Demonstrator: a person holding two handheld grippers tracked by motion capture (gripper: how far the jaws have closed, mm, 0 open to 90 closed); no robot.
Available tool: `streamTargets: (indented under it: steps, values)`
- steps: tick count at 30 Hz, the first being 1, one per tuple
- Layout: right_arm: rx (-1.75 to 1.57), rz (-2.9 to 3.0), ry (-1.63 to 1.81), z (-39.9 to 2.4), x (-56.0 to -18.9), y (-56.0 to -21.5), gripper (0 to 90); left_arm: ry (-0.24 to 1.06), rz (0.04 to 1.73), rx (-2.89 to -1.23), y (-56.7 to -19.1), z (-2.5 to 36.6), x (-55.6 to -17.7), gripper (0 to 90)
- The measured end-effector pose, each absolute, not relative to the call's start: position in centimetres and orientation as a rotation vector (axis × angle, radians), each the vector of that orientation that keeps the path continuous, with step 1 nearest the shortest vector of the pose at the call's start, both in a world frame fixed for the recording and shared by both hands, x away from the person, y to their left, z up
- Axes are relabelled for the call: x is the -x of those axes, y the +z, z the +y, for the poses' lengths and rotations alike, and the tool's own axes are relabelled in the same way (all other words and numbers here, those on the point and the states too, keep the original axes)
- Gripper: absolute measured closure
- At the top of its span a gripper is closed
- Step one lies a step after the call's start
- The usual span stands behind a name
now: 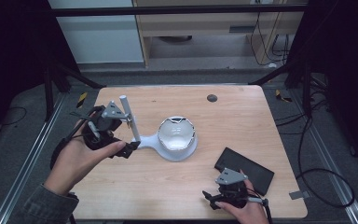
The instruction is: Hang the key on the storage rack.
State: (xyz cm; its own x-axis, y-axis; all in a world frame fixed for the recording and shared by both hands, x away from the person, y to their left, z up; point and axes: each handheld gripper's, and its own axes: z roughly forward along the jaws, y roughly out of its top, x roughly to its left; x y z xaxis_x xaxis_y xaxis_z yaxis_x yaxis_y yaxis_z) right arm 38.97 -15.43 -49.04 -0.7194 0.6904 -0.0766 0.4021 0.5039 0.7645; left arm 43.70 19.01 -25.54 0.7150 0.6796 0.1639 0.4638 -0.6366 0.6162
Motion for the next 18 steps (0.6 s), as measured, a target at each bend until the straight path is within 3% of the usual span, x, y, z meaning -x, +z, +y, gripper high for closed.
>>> streamTargets:
  steps: [18]
  values:
    - [-0.946, 2.247, 1.058, -18.4, -38.2, -47.2, 13.1, 0.358, 0.684, -2.405, -30.6, 12.0, -42.7, 10.9]
